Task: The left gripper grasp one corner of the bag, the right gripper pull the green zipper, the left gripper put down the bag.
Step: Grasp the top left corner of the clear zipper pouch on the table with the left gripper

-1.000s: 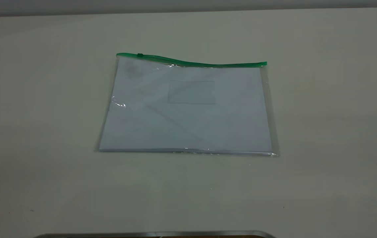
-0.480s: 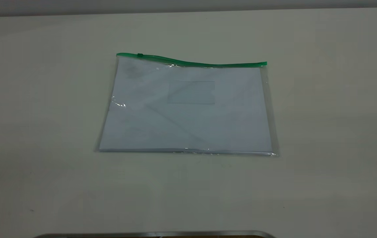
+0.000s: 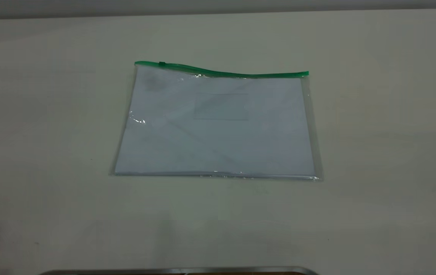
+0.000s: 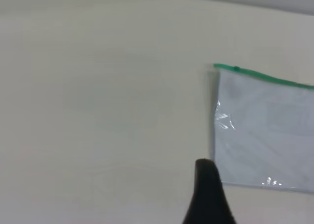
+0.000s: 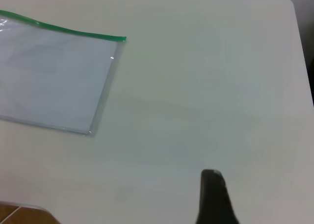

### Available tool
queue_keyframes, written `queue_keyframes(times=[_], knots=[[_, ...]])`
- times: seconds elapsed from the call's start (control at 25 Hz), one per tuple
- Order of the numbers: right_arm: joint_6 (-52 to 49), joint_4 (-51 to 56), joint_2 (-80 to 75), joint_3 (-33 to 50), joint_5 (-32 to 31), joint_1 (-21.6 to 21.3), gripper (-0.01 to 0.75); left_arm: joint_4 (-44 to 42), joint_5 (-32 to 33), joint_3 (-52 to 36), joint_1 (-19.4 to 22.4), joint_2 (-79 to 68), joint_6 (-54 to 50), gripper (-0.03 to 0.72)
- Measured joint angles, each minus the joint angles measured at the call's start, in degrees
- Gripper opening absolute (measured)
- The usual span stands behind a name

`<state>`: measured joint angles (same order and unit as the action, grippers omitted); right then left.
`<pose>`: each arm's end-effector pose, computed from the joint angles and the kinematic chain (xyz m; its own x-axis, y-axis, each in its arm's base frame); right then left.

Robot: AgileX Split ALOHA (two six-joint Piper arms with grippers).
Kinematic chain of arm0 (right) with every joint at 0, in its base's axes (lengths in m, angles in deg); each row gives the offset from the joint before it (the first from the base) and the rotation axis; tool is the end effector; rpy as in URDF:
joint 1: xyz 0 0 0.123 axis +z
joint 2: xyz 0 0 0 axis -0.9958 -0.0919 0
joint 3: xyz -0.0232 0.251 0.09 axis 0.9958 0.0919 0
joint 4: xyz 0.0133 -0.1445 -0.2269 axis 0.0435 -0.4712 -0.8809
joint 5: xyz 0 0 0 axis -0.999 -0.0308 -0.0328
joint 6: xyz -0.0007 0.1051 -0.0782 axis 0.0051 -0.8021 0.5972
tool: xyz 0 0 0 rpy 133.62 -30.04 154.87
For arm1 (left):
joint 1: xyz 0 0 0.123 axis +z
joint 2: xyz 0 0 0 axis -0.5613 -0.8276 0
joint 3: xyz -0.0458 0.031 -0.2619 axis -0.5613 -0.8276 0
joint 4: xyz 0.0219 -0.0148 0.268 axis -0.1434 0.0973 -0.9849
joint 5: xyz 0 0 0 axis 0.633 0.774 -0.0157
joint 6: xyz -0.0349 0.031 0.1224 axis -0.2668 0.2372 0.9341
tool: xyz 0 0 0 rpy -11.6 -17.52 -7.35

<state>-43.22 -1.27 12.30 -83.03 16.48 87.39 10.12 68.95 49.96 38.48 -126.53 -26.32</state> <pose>0.0583 0.0082 0.2545 -0.5123 -0.1054 -0.8523 -0.1250 0.9910 -0.0474 0.1979 -0.0065 0.2882 -0.5557 -0.1887 -0.8097 -0.0217 0.9769 -0.2128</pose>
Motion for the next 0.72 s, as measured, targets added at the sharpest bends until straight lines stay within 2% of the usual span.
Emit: queue_keyframes(times=[0.24,0.4,0.72], knots=[[-0.26,-0.06,0.00,-0.06,0.40,0.00,0.520,11.43,-3.45,7.82,0.00,-26.38,12.66,0.590],[-2.55,-0.16,-1.26,-1.60,3.67,0.00,0.520,21.86,-4.36,14.14,0.02,-42.47,23.20,0.590],[-3.18,-0.20,-21.50,-5.48,11.90,0.00,0.520,37.14,-3.12,28.23,0.07,-70.66,45.57,0.590]])
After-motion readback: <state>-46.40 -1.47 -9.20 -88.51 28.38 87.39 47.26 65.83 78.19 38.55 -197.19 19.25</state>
